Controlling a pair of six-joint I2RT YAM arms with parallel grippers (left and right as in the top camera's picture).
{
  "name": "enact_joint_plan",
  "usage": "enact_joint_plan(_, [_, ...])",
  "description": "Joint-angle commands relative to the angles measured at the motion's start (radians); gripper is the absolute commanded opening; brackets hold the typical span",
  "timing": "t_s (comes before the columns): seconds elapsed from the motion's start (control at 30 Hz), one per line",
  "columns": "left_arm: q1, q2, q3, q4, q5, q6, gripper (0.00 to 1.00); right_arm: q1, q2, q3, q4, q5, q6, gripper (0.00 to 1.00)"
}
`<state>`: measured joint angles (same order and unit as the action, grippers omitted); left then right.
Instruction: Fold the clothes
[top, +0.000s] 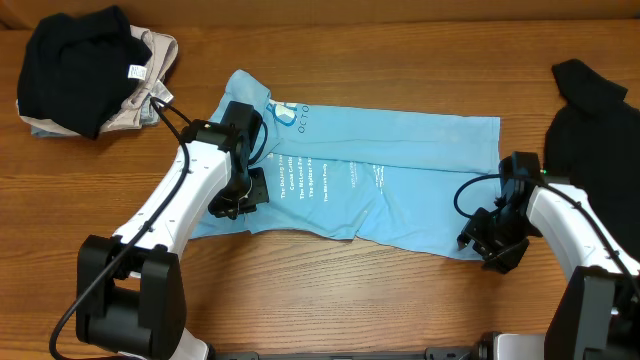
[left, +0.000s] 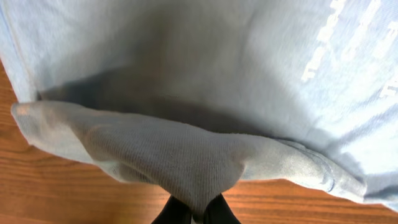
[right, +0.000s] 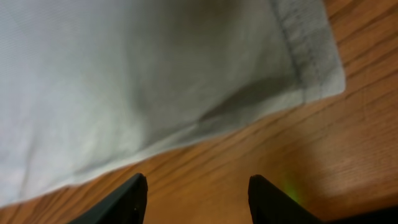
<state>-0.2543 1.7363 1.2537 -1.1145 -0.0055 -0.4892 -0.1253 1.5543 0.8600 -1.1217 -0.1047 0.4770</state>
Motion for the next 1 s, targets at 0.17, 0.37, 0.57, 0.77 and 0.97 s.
enact_joint_plan(0.17, [0.043, -0.003, 0.019, 0.015, -0.05, 0.022, 0.04, -0.034, 0.002, -0.103, 0.18, 0.121, 0.126, 0.5])
enact_joint_plan(0.37, [0.078, -0.003, 0.024, 0.006, -0.069, 0.027, 0.04, -0.04, 0.001, -0.127, 0.212, 0.201, 0.126, 0.12])
enact_joint_plan(0.57, [0.097, -0.003, 0.119, -0.128, -0.137, 0.033, 0.04, -0.04, -0.011, -0.117, 0.174, 0.191, 0.126, 0.04])
enact_joint_plan(0.77, [0.097, -0.003, 0.223, -0.246, -0.138, 0.041, 0.04, -0.04, -0.101, -0.08, 0.112, 0.171, 0.065, 0.04])
enact_joint_plan(0.97, [0.097, -0.003, 0.223, -0.167, -0.137, 0.041, 0.04, -0.04, -0.148, -0.011, 0.159, 0.17, -0.003, 0.04])
